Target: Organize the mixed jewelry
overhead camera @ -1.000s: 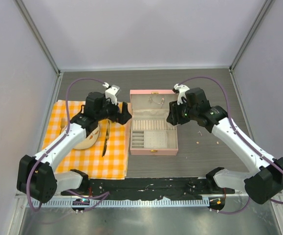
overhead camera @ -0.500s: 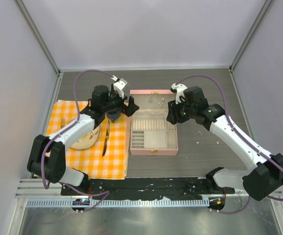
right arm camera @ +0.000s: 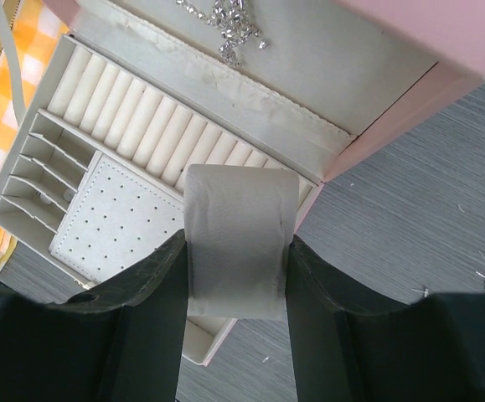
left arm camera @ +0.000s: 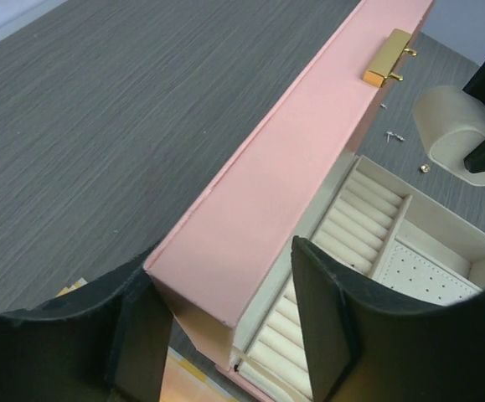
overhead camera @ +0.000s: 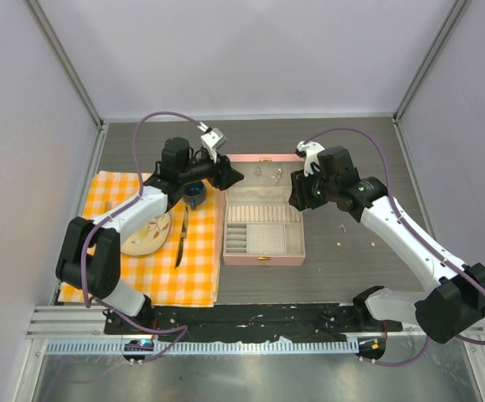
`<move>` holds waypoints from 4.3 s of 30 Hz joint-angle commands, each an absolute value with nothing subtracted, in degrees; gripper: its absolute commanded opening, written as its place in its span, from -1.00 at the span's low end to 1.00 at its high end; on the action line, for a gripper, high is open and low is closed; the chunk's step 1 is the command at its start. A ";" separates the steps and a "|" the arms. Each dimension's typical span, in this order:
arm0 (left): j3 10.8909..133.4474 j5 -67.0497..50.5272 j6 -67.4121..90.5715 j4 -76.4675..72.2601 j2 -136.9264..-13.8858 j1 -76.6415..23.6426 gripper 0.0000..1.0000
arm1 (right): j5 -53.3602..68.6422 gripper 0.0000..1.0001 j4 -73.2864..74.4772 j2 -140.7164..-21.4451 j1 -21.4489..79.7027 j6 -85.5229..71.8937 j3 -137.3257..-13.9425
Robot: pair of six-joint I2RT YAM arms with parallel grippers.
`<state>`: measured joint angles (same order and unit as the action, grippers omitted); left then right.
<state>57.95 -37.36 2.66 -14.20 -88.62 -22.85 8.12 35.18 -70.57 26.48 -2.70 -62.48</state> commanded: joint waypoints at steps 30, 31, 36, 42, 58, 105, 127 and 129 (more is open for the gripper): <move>61.52 -25.58 12.21 -25.22 -93.78 -21.45 -1.00 | 2.90 -0.99 33.84 -73.21 25.49 -0.26 -66.97; 61.52 -24.97 12.30 -25.22 -93.87 -21.36 -1.00 | 1.77 -0.99 33.84 -73.56 25.49 -0.35 -66.97; 60.56 -22.85 12.83 -26.80 -93.16 -20.66 -1.00 | 0.18 -0.99 33.84 -74.35 25.49 1.14 -66.19; 59.50 -22.41 13.10 -27.25 -91.41 -20.21 -1.00 | -2.55 -0.99 34.19 -75.32 25.49 2.02 -64.60; 59.15 -26.28 14.50 -25.58 -89.03 -20.30 -0.39 | -3.95 -0.99 32.26 -76.82 26.45 3.69 -60.82; 55.55 -26.90 12.31 -23.03 -82.27 -21.36 0.99 | -2.99 -0.99 30.85 -80.51 27.95 0.70 -58.97; 53.88 -25.14 10.11 -22.76 -79.72 -21.36 1.00 | -4.57 -0.52 30.67 -82.88 27.95 -1.05 -58.53; 53.79 -25.14 9.93 -22.50 -79.72 -21.36 0.99 | -4.75 -0.38 31.02 -82.71 27.95 -0.97 -58.97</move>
<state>54.06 -25.91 11.40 -20.51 -81.91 -21.26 -3.97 31.20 -82.11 27.66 -0.54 -57.74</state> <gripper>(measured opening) 0.996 0.492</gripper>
